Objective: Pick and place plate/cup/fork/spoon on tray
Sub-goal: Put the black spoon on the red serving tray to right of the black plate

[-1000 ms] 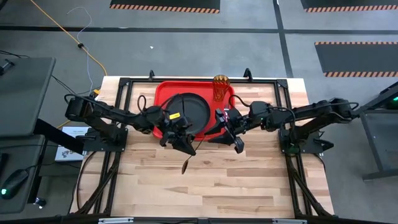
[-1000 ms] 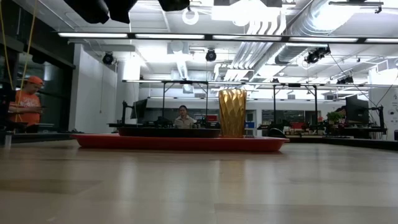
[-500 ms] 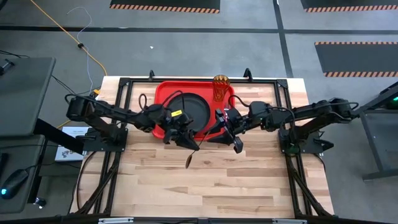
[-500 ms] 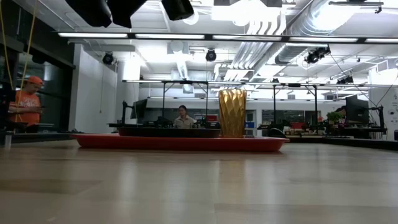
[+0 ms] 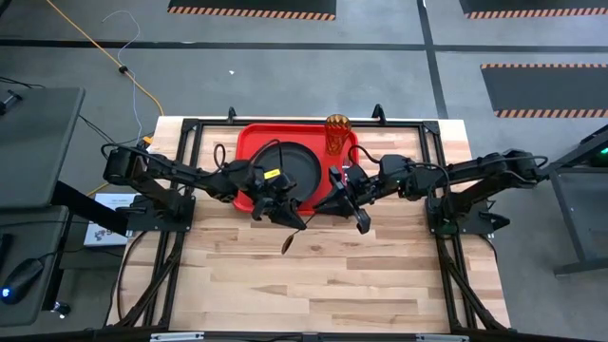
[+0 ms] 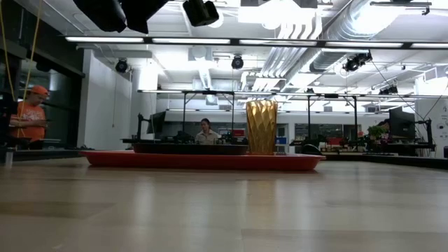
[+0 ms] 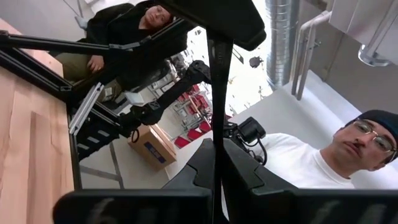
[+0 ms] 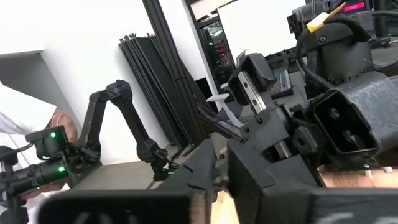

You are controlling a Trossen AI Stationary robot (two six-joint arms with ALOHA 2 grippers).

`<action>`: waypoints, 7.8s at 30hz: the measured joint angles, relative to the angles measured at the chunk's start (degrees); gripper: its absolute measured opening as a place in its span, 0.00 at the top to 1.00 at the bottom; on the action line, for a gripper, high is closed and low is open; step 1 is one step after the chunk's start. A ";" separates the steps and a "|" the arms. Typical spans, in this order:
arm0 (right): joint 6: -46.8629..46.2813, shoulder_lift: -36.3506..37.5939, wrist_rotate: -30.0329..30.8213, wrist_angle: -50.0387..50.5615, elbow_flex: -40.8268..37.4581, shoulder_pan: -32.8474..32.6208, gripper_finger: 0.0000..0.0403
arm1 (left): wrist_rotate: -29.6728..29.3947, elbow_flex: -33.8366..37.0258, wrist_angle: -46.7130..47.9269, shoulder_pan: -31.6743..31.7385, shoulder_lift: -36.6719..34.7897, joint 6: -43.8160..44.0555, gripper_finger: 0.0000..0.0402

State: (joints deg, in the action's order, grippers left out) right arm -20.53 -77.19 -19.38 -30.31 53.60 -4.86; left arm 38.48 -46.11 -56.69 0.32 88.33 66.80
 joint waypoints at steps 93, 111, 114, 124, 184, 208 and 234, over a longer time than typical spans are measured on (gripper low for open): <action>8.31 -5.82 38.32 -32.91 7.06 4.13 1.00 | -64.57 -4.09 -30.80 -2.52 -4.38 -60.29 0.61; 7.54 -4.92 37.57 -32.21 7.13 4.13 1.00 | -66.27 -3.98 -28.81 -2.21 -6.73 -65.65 0.91; 7.35 -4.92 37.64 -32.19 7.13 4.13 1.00 | -66.46 -3.98 -28.76 -2.21 -6.73 -66.66 0.98; 3.87 -0.43 37.97 -16.26 7.13 4.24 0.83 | -68.71 -3.87 -10.31 -1.58 -15.47 -67.60 0.99; -13.97 -5.05 1.92 31.91 7.10 8.66 0.99 | -23.68 -13.77 54.51 8.94 -9.20 -35.50 0.93; -28.32 17.68 9.05 35.43 -21.75 7.88 1.00 | -25.57 -13.79 58.98 18.18 -27.58 -40.95 0.57; -42.58 9.42 9.82 1.76 -30.86 16.50 1.00 | -32.24 -13.75 56.81 16.76 -31.93 -43.06 0.58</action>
State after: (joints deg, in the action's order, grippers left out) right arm -63.11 -67.77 -9.56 -28.55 22.74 11.64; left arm 6.24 -59.86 0.13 17.08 56.40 23.75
